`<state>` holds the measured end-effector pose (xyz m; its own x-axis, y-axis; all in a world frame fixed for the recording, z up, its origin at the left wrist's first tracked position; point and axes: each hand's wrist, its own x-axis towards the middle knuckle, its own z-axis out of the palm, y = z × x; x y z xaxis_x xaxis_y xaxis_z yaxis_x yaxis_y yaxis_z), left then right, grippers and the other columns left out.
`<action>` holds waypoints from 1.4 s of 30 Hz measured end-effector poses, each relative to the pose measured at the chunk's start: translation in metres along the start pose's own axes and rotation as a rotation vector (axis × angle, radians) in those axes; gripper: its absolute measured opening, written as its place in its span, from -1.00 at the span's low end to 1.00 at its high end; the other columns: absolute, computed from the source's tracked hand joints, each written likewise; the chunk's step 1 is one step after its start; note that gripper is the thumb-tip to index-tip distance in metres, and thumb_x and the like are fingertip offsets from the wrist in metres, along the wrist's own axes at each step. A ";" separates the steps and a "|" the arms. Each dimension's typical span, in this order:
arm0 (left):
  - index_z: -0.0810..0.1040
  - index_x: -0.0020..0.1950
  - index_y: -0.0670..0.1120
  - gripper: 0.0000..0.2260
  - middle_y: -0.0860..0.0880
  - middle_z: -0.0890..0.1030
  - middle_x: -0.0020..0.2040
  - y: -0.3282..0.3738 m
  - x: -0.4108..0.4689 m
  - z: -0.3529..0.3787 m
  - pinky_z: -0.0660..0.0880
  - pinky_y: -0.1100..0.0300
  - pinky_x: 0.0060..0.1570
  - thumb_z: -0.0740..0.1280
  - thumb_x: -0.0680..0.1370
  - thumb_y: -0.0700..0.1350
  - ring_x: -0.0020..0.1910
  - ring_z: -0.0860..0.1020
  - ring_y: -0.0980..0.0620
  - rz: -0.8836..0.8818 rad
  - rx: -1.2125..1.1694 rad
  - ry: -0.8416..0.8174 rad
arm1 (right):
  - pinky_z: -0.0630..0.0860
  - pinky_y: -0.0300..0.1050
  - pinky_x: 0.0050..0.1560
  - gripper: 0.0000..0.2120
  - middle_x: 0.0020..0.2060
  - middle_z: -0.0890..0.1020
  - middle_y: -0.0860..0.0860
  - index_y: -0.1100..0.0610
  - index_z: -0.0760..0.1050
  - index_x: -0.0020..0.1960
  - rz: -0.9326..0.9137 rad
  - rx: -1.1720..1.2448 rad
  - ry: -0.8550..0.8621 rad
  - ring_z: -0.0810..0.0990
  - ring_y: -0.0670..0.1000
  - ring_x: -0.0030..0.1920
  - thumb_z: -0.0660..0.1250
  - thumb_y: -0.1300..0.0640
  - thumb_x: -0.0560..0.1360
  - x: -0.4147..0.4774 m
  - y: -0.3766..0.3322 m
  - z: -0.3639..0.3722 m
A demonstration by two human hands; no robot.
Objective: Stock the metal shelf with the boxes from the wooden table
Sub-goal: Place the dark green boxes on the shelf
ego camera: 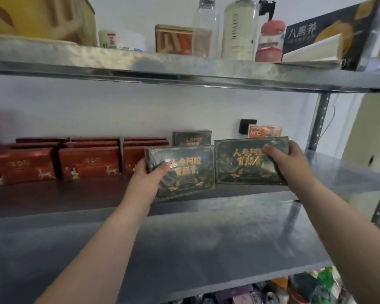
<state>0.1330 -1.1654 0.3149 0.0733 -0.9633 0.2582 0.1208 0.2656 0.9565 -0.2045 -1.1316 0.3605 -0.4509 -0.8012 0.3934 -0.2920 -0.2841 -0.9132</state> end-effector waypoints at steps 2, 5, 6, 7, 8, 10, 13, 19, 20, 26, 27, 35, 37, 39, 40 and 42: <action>0.46 0.11 0.17 -0.78 0.20 0.61 0.00 -0.007 0.011 0.020 0.48 0.20 -0.16 0.44 0.54 0.04 -0.06 0.59 0.17 0.009 0.049 0.000 | 0.60 -0.29 -0.28 -0.56 0.04 0.67 -0.06 0.03 0.42 0.29 -0.001 -0.003 0.033 0.71 -0.10 -0.12 0.49 -0.02 0.50 0.009 0.010 0.001; 0.51 0.06 0.17 -0.80 0.14 0.67 -0.01 -0.022 0.030 0.049 0.59 0.07 0.00 0.47 0.51 0.04 -0.01 0.65 0.07 0.031 0.139 0.004 | 0.60 -0.30 -0.33 -0.48 0.01 0.65 -0.10 -0.05 0.33 0.35 -0.013 -0.007 0.066 0.70 -0.10 -0.14 0.49 -0.02 0.50 0.030 0.032 -0.001; 0.52 0.07 0.16 -0.78 0.14 0.68 -0.01 -0.025 0.038 0.057 0.60 0.04 0.05 0.48 0.50 0.04 -0.02 0.66 0.08 0.047 0.159 0.000 | 0.61 -0.27 -0.33 -0.48 -0.01 0.64 -0.11 -0.08 0.31 0.36 -0.022 -0.002 0.075 0.71 -0.11 -0.17 0.49 -0.01 0.51 0.038 0.038 -0.003; 0.52 0.10 0.15 -0.75 0.15 0.68 0.00 -0.028 0.045 0.066 0.60 0.03 0.07 0.50 0.49 0.03 -0.01 0.66 0.10 0.067 0.176 -0.007 | 0.64 -0.21 -0.29 -0.47 -0.02 0.63 -0.13 -0.12 0.30 0.37 -0.027 0.002 0.081 0.71 -0.10 -0.17 0.49 -0.01 0.51 0.045 0.043 -0.004; 0.50 0.13 0.15 -0.71 0.15 0.68 0.00 -0.031 0.053 0.074 0.60 0.04 0.07 0.51 0.48 0.01 -0.01 0.65 0.11 0.087 0.204 -0.012 | 0.67 -0.12 -0.23 -0.46 -0.01 0.63 -0.14 -0.17 0.29 0.36 -0.029 -0.005 0.085 0.72 -0.07 -0.15 0.49 -0.02 0.50 0.055 0.050 -0.005; 0.43 0.22 0.14 -0.57 0.17 0.64 0.02 -0.031 0.066 0.091 0.58 0.11 0.05 0.54 0.45 -0.03 -0.01 0.63 0.13 0.139 0.298 -0.019 | 0.68 -0.05 -0.18 -0.48 0.02 0.64 -0.12 -0.20 0.30 0.35 -0.026 -0.030 0.081 0.72 -0.03 -0.08 0.48 -0.05 0.50 0.077 0.061 -0.006; 0.33 0.34 0.13 -0.41 0.08 0.58 0.11 -0.036 0.092 0.109 0.54 0.24 -0.06 0.56 0.43 -0.11 -0.02 0.61 0.10 0.185 0.435 -0.008 | 0.64 -0.17 -0.25 -0.49 0.03 0.65 -0.11 -0.18 0.28 0.34 -0.053 -0.090 0.052 0.69 -0.05 -0.08 0.47 -0.07 0.51 0.114 0.077 -0.008; 0.39 0.31 0.12 -0.44 0.02 0.27 0.21 -0.041 0.126 0.144 0.32 0.50 -0.05 0.56 0.42 -0.12 -0.01 0.40 0.13 0.231 0.763 0.069 | 0.62 0.18 0.14 -0.45 0.22 0.55 0.03 -0.34 0.23 0.15 -0.103 -0.283 -0.099 0.62 0.14 0.11 0.49 -0.30 0.33 0.191 0.108 -0.013; 0.41 0.32 0.10 -0.45 0.02 0.26 0.22 -0.042 0.131 0.149 0.32 0.44 0.06 0.56 0.41 -0.12 0.05 0.38 0.11 0.241 0.810 0.086 | 0.61 0.15 0.15 -0.44 0.16 0.57 0.01 -0.30 0.24 0.17 -0.111 -0.294 -0.125 0.61 0.13 0.10 0.51 -0.27 0.34 0.202 0.113 -0.014; 0.47 0.41 -0.03 -0.39 -0.13 0.37 0.33 -0.036 0.152 0.158 0.34 0.04 0.35 0.54 0.38 -0.08 0.30 0.37 -0.15 0.273 1.262 0.224 | 0.60 -0.14 -0.13 -0.55 -0.02 0.61 -0.06 -0.04 0.41 0.17 -0.201 -0.377 -0.349 0.62 -0.07 -0.09 0.58 0.00 0.41 0.255 0.134 -0.015; 0.46 0.42 -0.04 -0.40 -0.15 0.37 0.36 -0.036 0.153 0.161 0.34 -0.06 0.36 0.52 0.40 -0.07 0.32 0.34 -0.20 0.295 1.365 0.240 | 0.54 -0.16 -0.11 -0.57 0.01 0.60 -0.05 -0.05 0.44 0.17 -0.256 -0.424 -0.378 0.60 -0.06 -0.05 0.57 -0.01 0.41 0.261 0.134 -0.014; 0.21 0.56 0.01 -0.20 -0.12 0.32 0.45 -0.052 0.154 0.214 0.13 -0.33 0.42 0.49 0.41 0.13 0.42 0.28 -0.23 0.417 1.799 0.124 | 0.46 0.04 0.13 -0.44 0.20 0.52 0.06 0.00 0.39 0.35 -0.813 -1.072 -0.487 0.49 0.15 0.23 0.37 -0.22 0.44 0.292 0.127 0.008; 0.26 0.54 -0.03 -0.21 -0.14 0.36 0.42 -0.057 0.160 0.211 0.18 -0.36 0.40 0.53 0.39 0.06 0.39 0.33 -0.25 0.465 1.808 0.142 | 0.40 0.14 0.23 -0.32 0.23 0.52 0.03 -0.01 0.31 0.41 -0.893 -1.232 -0.470 0.44 0.16 0.29 0.35 -0.33 0.42 0.291 0.124 0.018; 0.33 0.50 -0.06 -0.21 -0.15 0.43 0.37 -0.063 0.166 0.205 0.23 -0.39 0.36 0.57 0.34 0.00 0.34 0.39 -0.26 0.512 1.799 0.148 | 0.37 0.16 0.27 -0.30 0.23 0.53 0.03 0.01 0.28 0.42 -0.891 -1.293 -0.460 0.41 0.16 0.30 0.36 -0.33 0.44 0.294 0.125 0.027; 0.36 0.48 -0.07 -0.21 -0.16 0.45 0.35 -0.067 0.169 0.202 0.24 -0.40 0.34 0.59 0.31 -0.02 0.33 0.41 -0.27 0.530 1.788 0.153 | 0.37 0.17 0.28 -0.30 0.22 0.54 0.04 0.02 0.27 0.42 -0.878 -1.302 -0.459 0.41 0.17 0.30 0.37 -0.31 0.45 0.297 0.126 0.032; 0.39 0.46 -0.08 -0.21 -0.16 0.46 0.33 -0.072 0.173 0.199 0.24 -0.42 0.33 0.61 0.28 -0.03 0.33 0.42 -0.27 0.557 1.768 0.170 | 0.39 0.18 0.28 -0.32 0.24 0.53 0.06 0.04 0.27 0.42 -0.851 -1.287 -0.452 0.42 0.19 0.30 0.40 -0.25 0.46 0.303 0.131 0.040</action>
<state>-0.0605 -1.3589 0.3175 -0.1634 -0.7471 0.6443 -0.9818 0.0591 -0.1805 -0.3457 -1.4323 0.3559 0.4113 -0.7981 0.4403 -0.9012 -0.2836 0.3277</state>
